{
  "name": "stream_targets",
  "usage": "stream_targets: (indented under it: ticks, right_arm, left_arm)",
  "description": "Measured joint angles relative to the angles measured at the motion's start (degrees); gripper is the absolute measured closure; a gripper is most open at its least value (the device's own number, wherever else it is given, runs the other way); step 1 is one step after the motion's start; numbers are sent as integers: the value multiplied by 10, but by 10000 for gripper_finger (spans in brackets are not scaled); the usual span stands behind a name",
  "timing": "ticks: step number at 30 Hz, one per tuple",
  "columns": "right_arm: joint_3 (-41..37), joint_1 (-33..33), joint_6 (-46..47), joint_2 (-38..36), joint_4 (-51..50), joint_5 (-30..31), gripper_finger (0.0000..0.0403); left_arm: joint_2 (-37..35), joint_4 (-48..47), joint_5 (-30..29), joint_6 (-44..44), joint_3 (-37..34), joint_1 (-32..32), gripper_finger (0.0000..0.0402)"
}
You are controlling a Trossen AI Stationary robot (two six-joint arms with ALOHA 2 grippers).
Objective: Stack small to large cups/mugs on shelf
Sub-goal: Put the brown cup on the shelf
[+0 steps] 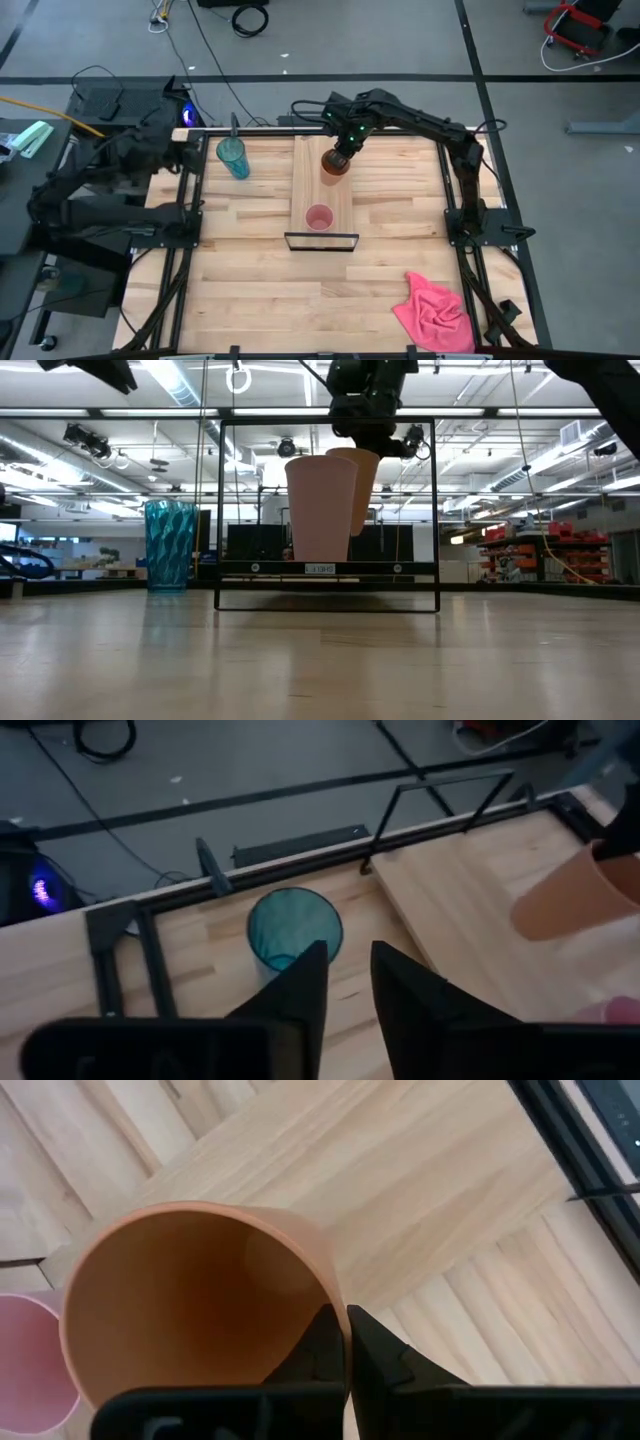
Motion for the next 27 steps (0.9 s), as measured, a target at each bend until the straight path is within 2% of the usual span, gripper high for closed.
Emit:
stream_targets:
  ticks: [4,7,13,19,27]
  right_arm:
    - [0,-3,-1,4,5,0,400]
    - [0,-4,-1,4,8,0,400]
    - [0,1,4,5,8,-1,400]
    - [0,16,6,9,11,-2,400]
    - [0,23,12,34,13,-3,400]
  left_arm:
    - [48,-7,71,51,33,91,292]
    - [94,-16,148,90,53,162,283]
    - [180,-30,261,174,81,285,279]
    - [251,-48,301,226,94,363,275]
    - [327,-87,310,246,94,411,260]
